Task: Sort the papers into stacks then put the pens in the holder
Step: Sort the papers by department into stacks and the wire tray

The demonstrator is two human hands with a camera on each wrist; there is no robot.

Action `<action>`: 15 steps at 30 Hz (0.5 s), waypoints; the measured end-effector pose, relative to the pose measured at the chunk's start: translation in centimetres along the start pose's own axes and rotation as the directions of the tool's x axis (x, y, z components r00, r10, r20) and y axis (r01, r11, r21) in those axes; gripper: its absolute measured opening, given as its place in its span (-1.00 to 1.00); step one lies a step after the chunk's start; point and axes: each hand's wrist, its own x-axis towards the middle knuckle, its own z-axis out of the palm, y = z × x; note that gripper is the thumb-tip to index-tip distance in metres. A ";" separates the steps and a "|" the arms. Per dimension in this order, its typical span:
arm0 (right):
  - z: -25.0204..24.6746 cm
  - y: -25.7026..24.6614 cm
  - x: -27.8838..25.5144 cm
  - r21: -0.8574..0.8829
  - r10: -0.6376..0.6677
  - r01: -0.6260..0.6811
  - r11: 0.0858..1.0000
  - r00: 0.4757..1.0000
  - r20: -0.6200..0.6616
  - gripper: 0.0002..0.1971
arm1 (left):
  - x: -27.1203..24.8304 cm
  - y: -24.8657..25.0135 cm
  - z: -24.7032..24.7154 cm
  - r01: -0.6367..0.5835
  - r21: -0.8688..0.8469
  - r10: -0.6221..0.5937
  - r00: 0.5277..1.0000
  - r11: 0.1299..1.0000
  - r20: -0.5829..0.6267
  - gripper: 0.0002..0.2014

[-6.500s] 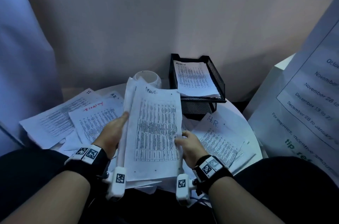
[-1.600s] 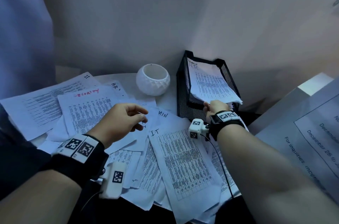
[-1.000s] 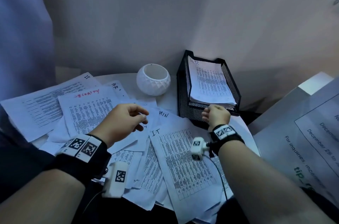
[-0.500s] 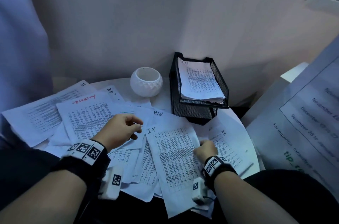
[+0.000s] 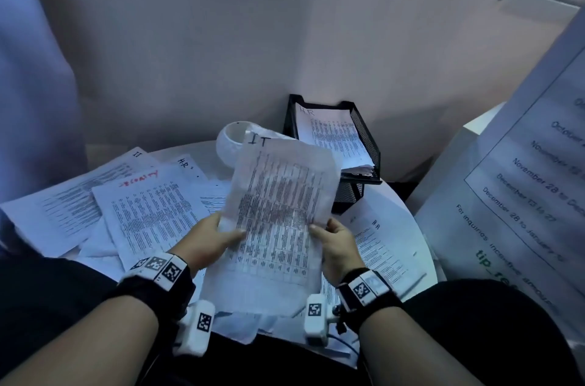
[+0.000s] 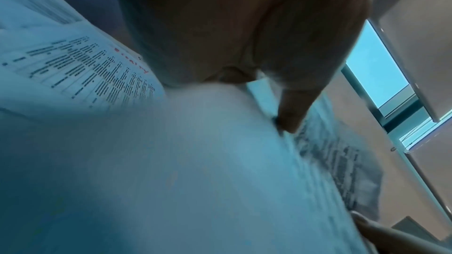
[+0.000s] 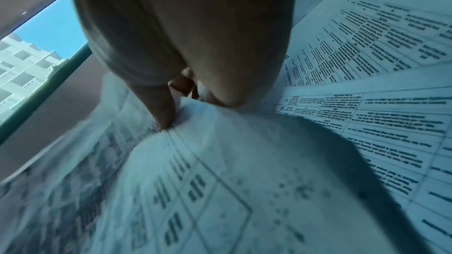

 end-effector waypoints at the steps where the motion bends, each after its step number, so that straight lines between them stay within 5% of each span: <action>1: 0.2 0.4 -0.1 -0.019 0.008 -0.008 1.000 1.000 -0.003 -0.85 | 0.0 -0.1 0.2 -0.009 0.008 0.009 1.000 1.000 -0.019 -0.87; 4: -0.2 0.8 -0.4 -0.236 0.019 -0.050 0.970 0.991 -0.132 -0.78 | 0.2 -0.6 0.2 -0.038 0.037 0.041 0.995 0.999 -0.090 -0.85; 8: -4.1 2.3 0.0 -0.505 0.033 -0.287 0.814 0.891 -0.452 -0.48 | -0.2 -0.4 -1.1 -0.001 0.112 0.027 0.972 0.994 -0.231 -0.74; 15: -6.0 2.8 0.1 -0.528 0.100 -0.366 0.767 0.879 -0.465 -0.27 | -0.4 0.4 -1.4 0.032 0.035 -0.021 0.959 0.999 -0.281 -0.77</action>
